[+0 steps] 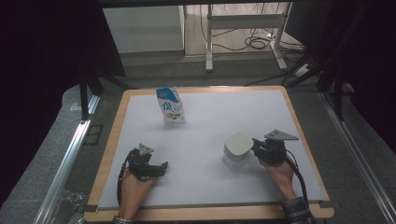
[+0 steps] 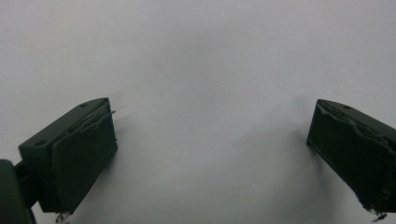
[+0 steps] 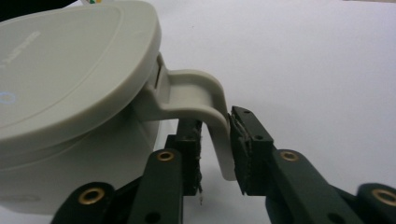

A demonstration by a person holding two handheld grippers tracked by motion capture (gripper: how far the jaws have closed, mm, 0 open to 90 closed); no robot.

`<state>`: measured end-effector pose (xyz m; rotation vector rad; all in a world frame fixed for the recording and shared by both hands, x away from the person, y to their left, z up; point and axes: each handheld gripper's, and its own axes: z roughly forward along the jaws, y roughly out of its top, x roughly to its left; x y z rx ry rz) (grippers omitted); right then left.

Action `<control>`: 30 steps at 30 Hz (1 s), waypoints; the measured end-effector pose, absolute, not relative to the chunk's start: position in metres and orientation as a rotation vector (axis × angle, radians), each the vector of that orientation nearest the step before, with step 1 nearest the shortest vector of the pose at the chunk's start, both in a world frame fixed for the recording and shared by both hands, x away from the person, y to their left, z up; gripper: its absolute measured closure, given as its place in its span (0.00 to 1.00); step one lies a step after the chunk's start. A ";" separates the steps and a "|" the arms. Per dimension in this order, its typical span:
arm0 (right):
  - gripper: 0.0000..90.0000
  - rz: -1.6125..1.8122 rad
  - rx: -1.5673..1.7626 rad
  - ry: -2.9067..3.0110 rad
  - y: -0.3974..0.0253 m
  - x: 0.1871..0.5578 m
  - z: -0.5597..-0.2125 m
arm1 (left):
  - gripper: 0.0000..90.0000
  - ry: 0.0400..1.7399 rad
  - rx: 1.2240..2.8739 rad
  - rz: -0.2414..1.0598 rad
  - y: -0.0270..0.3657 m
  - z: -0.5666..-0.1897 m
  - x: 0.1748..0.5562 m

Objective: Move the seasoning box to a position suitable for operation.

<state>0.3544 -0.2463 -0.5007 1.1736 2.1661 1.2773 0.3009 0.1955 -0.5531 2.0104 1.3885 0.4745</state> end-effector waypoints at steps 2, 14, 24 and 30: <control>0.76 1.261 1.163 2.170 -0.245 0.353 -0.501 | 0.01 1.388 2.010 0.474 0.196 -0.553 0.301; 0.64 1.194 1.162 2.166 -0.249 0.344 -0.496 | 0.01 1.387 2.005 0.474 0.196 -0.553 0.301; 0.57 1.143 1.170 2.172 -0.252 0.336 -0.500 | 0.07 1.364 2.000 0.417 0.205 -0.549 0.303; 0.55 1.137 1.181 2.161 -0.255 0.328 -0.502 | 0.08 1.306 2.021 0.413 0.209 -0.544 0.305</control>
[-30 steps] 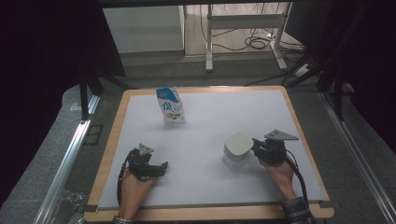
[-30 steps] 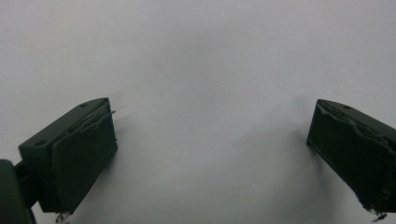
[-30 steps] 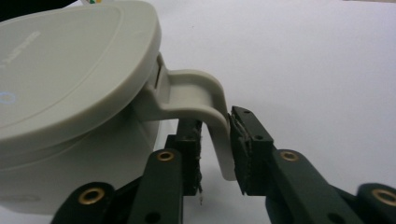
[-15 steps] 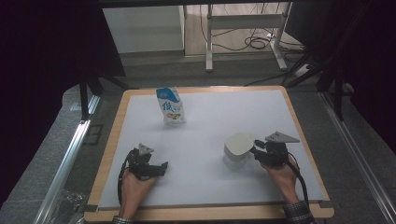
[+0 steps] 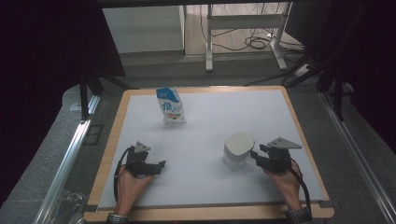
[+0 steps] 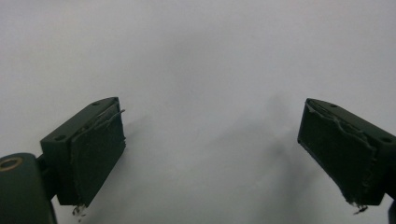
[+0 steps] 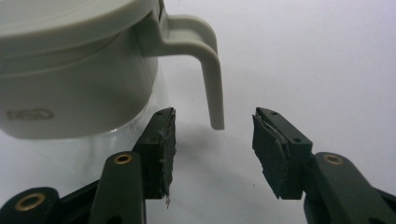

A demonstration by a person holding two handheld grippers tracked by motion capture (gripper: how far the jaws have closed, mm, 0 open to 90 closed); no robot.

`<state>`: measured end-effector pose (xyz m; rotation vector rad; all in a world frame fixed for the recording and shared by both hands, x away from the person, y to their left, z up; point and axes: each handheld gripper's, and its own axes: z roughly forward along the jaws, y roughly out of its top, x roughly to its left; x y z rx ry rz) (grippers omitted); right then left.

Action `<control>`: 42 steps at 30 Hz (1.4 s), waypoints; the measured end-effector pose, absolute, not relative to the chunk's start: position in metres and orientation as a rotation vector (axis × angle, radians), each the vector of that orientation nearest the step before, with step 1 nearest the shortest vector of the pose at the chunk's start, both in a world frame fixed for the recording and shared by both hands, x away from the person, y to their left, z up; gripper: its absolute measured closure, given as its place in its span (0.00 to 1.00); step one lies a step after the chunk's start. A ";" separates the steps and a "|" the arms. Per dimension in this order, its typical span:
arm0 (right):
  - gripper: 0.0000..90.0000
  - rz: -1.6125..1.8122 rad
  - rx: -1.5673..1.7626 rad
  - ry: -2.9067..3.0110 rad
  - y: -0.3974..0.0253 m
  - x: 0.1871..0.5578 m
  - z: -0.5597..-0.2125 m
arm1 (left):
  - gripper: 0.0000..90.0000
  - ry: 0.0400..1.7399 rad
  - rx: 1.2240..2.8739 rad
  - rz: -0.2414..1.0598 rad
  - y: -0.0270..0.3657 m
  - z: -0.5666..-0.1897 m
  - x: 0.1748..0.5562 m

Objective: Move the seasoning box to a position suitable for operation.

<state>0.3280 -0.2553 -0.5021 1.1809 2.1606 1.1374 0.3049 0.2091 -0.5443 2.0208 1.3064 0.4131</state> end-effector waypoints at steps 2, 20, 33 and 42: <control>0.54 1.139 1.184 2.160 -0.257 0.325 -0.503 | 0.08 1.285 2.024 0.411 0.210 -0.542 0.306; 0.55 1.184 1.180 2.174 -0.264 0.307 -0.503 | 0.11 1.189 2.044 0.404 0.207 -0.530 0.316; 0.90 1.252 1.130 2.202 -0.269 0.316 -0.475 | 0.10 1.188 2.077 0.436 0.201 -0.543 0.314; 0.97 1.218 1.091 2.225 -0.265 0.325 -0.462 | 0.09 1.202 2.077 0.434 0.200 -0.552 0.313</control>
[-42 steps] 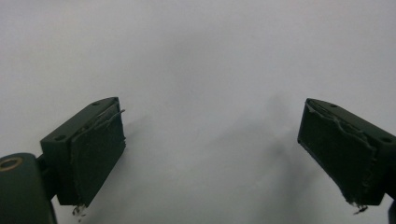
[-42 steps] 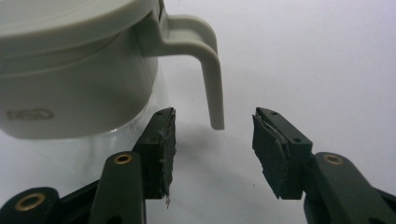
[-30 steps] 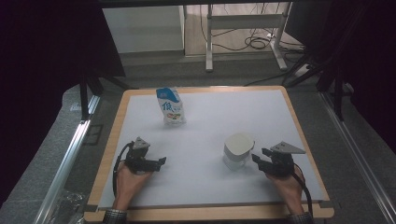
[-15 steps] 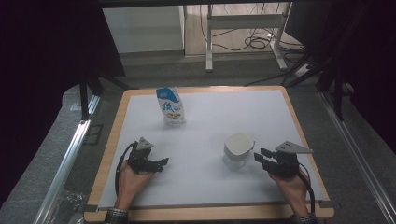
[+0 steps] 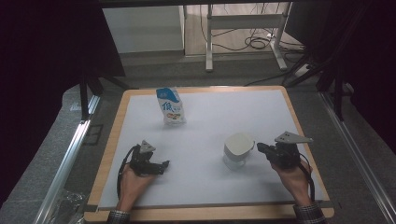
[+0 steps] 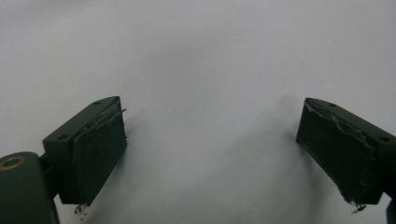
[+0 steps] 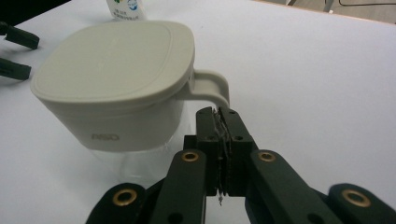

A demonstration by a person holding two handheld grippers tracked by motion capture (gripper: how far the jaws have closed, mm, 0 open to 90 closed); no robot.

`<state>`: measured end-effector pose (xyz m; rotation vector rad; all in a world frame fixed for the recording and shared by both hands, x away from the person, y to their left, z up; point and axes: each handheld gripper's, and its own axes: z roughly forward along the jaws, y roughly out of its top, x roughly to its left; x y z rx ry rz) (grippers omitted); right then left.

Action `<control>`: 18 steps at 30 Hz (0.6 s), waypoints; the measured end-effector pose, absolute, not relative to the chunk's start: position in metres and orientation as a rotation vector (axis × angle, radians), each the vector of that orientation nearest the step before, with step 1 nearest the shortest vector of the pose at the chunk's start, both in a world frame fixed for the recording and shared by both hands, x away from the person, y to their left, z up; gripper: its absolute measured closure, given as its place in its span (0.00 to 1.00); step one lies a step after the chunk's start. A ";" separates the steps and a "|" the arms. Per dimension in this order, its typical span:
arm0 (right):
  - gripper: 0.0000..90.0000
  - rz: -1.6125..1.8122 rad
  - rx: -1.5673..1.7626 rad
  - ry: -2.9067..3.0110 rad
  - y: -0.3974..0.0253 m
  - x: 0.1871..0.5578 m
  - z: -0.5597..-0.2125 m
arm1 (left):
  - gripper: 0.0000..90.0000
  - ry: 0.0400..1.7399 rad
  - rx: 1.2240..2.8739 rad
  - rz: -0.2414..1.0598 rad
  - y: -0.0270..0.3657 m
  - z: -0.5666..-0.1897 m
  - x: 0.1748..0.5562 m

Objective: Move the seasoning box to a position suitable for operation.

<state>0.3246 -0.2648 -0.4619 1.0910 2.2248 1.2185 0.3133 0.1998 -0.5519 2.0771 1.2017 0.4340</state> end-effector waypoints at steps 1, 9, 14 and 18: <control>0.97 1.218 1.091 2.225 -0.265 0.325 -0.462 | 0.09 1.202 2.077 0.434 0.200 -0.552 0.313; 0.97 1.258 1.103 2.242 -0.267 0.335 -0.454 | 0.08 1.205 2.078 0.431 0.200 -0.552 0.314; 0.97 1.274 1.100 2.245 -0.266 0.340 -0.449 | 0.08 1.204 2.077 0.434 0.200 -0.553 0.313; 0.97 1.286 1.092 2.247 -0.264 0.343 -0.445 | 0.08 1.204 2.076 0.436 0.200 -0.553 0.313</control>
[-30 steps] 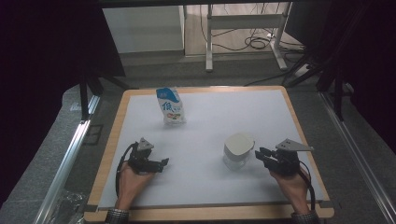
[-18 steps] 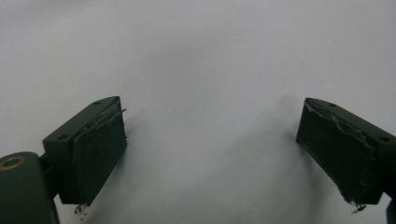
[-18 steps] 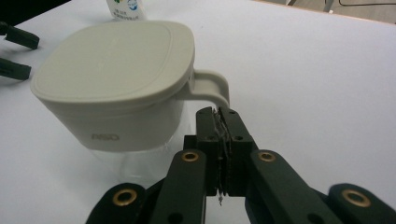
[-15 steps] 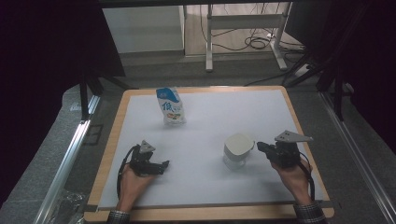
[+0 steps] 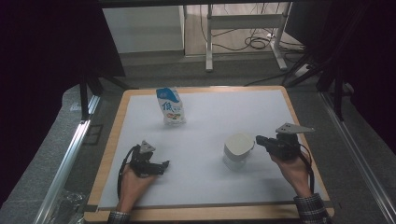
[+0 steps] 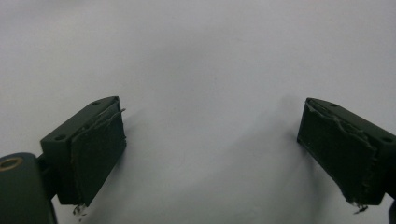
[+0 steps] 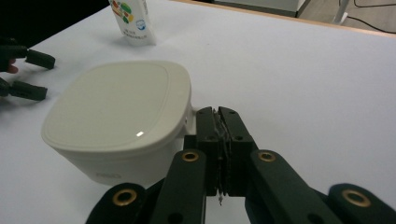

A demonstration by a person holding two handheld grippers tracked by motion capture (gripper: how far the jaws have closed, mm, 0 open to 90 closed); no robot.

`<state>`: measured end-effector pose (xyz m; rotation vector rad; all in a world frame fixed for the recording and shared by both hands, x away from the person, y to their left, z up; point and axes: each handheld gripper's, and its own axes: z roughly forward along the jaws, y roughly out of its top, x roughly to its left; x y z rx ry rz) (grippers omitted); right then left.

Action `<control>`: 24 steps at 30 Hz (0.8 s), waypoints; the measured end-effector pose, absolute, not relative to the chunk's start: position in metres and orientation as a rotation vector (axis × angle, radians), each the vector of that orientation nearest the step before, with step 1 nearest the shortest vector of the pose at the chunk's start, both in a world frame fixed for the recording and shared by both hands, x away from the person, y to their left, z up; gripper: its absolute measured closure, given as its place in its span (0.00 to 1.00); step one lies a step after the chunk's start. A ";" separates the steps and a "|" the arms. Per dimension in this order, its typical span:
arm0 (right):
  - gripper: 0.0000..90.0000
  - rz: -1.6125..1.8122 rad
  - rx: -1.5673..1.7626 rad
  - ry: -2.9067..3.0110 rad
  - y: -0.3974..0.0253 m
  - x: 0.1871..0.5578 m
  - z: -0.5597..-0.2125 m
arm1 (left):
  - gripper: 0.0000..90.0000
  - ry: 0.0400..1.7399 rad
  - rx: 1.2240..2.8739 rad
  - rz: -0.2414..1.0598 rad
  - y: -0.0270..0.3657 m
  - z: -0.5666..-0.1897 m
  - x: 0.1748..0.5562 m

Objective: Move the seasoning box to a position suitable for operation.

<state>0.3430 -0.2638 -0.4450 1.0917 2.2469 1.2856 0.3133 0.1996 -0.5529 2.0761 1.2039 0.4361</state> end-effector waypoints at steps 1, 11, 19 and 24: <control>0.97 1.286 1.084 2.249 -0.262 0.344 -0.442 | 0.08 1.204 2.075 0.437 0.200 -0.553 0.313; 0.97 1.286 1.030 2.273 -0.250 0.350 -0.431 | 0.08 1.206 2.070 0.440 0.199 -0.553 0.313; 0.97 1.276 1.000 2.284 -0.242 0.352 -0.428 | 0.08 1.206 2.071 0.441 0.199 -0.553 0.313; 0.97 1.265 0.985 2.294 -0.238 0.354 -0.430 | 0.08 1.206 2.070 0.440 0.199 -0.553 0.313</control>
